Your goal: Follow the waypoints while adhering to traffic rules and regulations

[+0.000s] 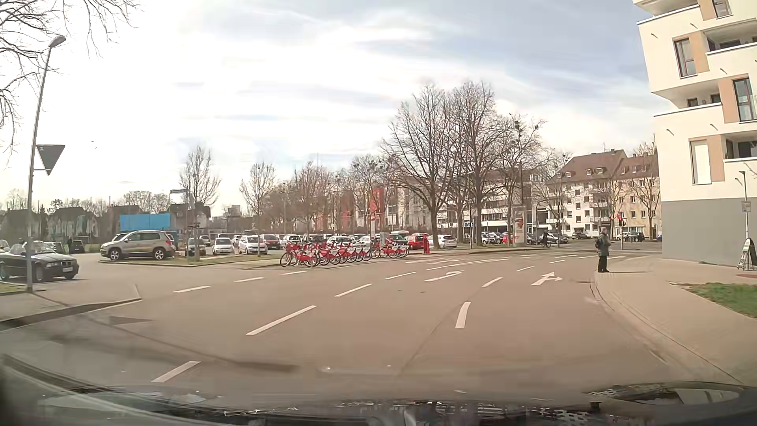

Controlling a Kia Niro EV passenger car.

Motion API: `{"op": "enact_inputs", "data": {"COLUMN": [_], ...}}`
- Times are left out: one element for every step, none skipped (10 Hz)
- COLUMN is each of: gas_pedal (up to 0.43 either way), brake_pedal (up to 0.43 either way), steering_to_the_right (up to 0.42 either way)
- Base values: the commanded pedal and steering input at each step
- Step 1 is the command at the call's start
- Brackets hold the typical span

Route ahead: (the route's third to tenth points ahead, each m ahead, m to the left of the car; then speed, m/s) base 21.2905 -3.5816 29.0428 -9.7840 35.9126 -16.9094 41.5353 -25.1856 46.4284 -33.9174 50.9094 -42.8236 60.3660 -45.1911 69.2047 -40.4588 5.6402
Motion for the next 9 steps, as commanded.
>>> {"op": "enact_inputs", "data": {"gas_pedal": [0.039, 0.039, 0.039, 0.039, 0.039, 0.039, 0.039, 0.039, 0.039], "brake_pedal": [0.0, 0.0, 0.0, 0.0, 0.0, 0.0, 0.0, 0.0, 0.0], "steering_to_the_right": [0.016, 0.016, 0.014, 0.01, 0.006, 0.005, 0.004, 0.004, 0.007]}}
